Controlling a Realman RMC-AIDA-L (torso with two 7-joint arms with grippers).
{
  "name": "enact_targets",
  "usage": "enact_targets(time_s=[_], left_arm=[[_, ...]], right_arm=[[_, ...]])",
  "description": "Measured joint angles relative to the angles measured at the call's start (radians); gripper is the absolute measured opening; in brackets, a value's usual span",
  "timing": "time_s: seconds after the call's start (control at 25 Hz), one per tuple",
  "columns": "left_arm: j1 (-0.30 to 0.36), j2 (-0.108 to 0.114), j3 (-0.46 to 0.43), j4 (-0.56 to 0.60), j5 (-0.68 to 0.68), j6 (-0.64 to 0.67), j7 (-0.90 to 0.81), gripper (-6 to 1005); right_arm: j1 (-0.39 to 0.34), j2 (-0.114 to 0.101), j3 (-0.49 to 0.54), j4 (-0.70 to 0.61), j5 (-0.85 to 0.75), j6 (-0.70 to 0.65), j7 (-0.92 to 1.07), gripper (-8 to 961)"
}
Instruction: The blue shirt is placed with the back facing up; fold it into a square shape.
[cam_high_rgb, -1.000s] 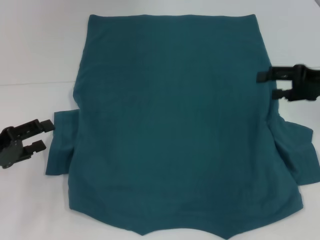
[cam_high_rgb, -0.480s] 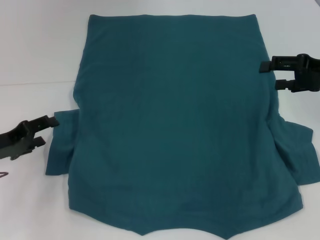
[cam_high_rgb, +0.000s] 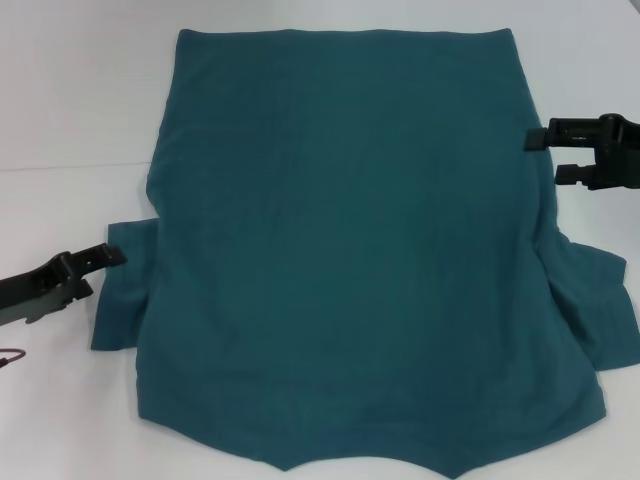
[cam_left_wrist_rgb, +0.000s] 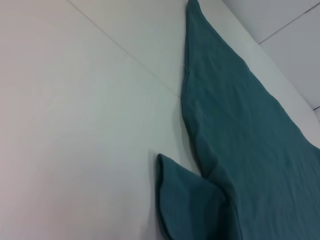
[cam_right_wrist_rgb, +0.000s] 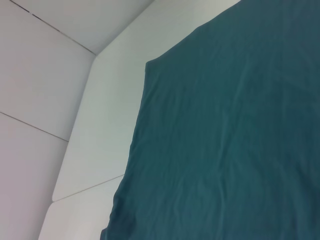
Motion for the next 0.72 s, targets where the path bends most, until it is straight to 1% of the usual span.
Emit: enact_targets(time_s=[0.36, 0.52, 0.72], left_arm=[[-0.001, -0.002, 0.022, -0.029, 0.0, -0.028, 0.008, 781], [-0.004, -0.009, 0.044, -0.034, -0.005, -0.026, 0.007, 778], [-0.014, -0.014, 0.047, -0.041, -0.004, -0.027, -0.006, 773]], right_arm=[[-0.002, -0.001, 0.005, 0.0, 0.0, -0.001, -0.001, 945], [-0.002, -0.001, 0.009, 0.0, 0.0, -0.003, -0.001, 945], [-0.002, -0.001, 0.012, 0.0, 0.004, -0.003, 0.0, 945]])
